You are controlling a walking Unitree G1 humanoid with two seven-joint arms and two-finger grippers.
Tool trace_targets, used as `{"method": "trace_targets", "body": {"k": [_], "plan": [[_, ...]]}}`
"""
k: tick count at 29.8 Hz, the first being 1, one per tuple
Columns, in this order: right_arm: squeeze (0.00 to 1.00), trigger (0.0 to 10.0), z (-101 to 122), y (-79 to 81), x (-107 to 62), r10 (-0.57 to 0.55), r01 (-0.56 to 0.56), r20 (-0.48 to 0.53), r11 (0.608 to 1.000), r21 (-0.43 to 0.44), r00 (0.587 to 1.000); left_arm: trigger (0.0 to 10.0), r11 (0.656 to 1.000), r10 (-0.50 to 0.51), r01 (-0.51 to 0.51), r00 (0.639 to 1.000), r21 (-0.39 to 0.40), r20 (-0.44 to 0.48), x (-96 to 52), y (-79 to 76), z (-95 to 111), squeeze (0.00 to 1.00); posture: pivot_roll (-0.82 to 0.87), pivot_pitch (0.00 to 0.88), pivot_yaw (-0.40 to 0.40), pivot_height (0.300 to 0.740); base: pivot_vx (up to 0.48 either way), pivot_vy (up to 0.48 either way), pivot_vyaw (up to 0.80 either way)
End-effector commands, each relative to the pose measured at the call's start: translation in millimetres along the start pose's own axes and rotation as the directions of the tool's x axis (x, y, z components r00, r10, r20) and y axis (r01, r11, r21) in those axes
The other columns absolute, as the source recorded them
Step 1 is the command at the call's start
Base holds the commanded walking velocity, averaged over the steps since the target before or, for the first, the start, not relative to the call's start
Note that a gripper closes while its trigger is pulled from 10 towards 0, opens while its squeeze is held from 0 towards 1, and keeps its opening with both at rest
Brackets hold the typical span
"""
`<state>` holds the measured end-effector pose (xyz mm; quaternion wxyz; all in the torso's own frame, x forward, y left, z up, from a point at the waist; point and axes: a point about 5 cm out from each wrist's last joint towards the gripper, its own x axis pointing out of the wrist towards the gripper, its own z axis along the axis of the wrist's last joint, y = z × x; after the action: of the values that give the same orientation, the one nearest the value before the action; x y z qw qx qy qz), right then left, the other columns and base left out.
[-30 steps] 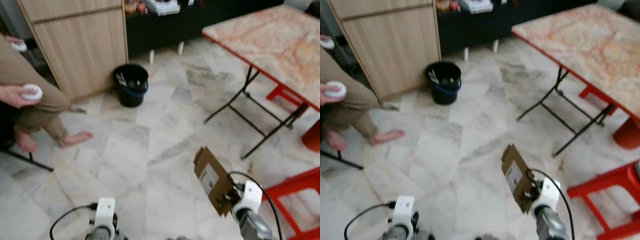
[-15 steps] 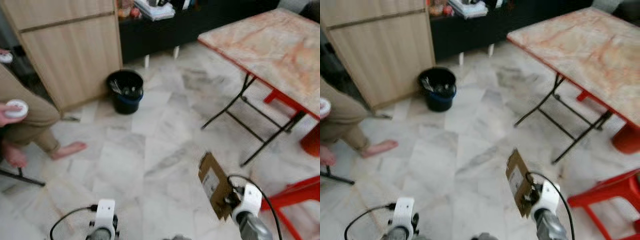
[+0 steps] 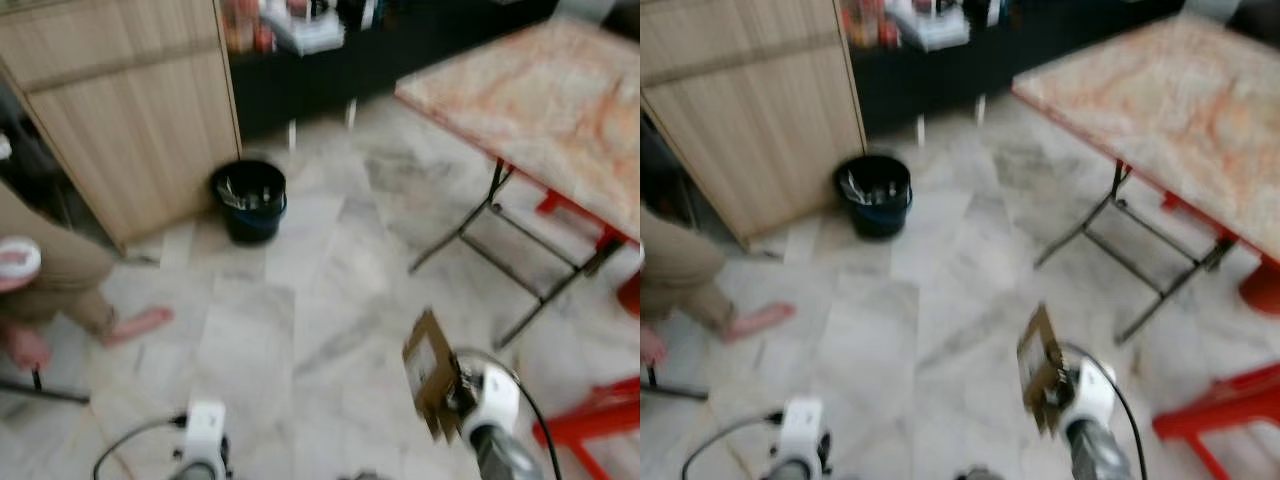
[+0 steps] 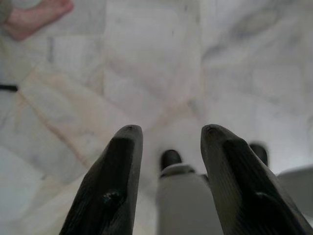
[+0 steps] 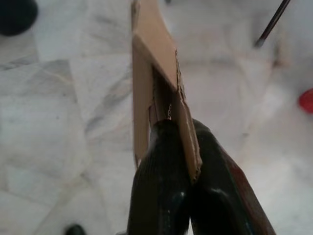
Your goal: Picking trash to rubbish bin
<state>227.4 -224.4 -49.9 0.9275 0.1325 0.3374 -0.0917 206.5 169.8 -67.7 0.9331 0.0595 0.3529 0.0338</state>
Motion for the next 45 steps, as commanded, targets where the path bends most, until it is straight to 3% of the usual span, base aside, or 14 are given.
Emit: {"method": "trace_targets", "body": {"k": [1, 33, 39, 45], "plan": [[0.00, 10.0, 1, 8.9, 1.9, 0.023, -0.023, 0.010, 1.000, -0.006, 1.000, 10.0, 1.000, 0.028, -0.027, 0.999, 0.009, -0.038, -3.3, 10.8, -12, 0.00, 0.02, 0.143, -0.106, 0.740, 0.375, 0.000, 0.75], [0.00, 10.0, 8, 13.8, 4.6, 0.043, -0.042, 0.015, 0.999, -0.007, 0.999, 10.0, 0.999, 0.046, -0.048, 0.998, -0.020, -0.053, -5.6, 10.2, -17, 0.00, 0.02, 0.190, -0.128, 0.740, 0.379, 0.000, 0.04], [0.00, 10.0, 14, 18.4, 6.3, 0.059, -0.059, 0.032, 0.998, -0.011, 0.998, 10.0, 0.999, 0.042, -0.044, 0.998, -0.026, -0.051, -5.2, 7.9, -16, 0.00, 0.02, 0.201, -0.134, 0.740, 0.381, 0.000, 0.73], [0.00, 10.0, 17, 21.4, 7.4, 0.068, -0.068, 0.039, 0.998, -0.002, 0.997, 10.0, 0.999, 0.046, -0.047, 0.998, -0.028, -0.051, -5.4, 8.2, -17, 0.00, 0.02, 0.208, -0.135, 0.740, 0.380, 0.000, 0.00]]}}
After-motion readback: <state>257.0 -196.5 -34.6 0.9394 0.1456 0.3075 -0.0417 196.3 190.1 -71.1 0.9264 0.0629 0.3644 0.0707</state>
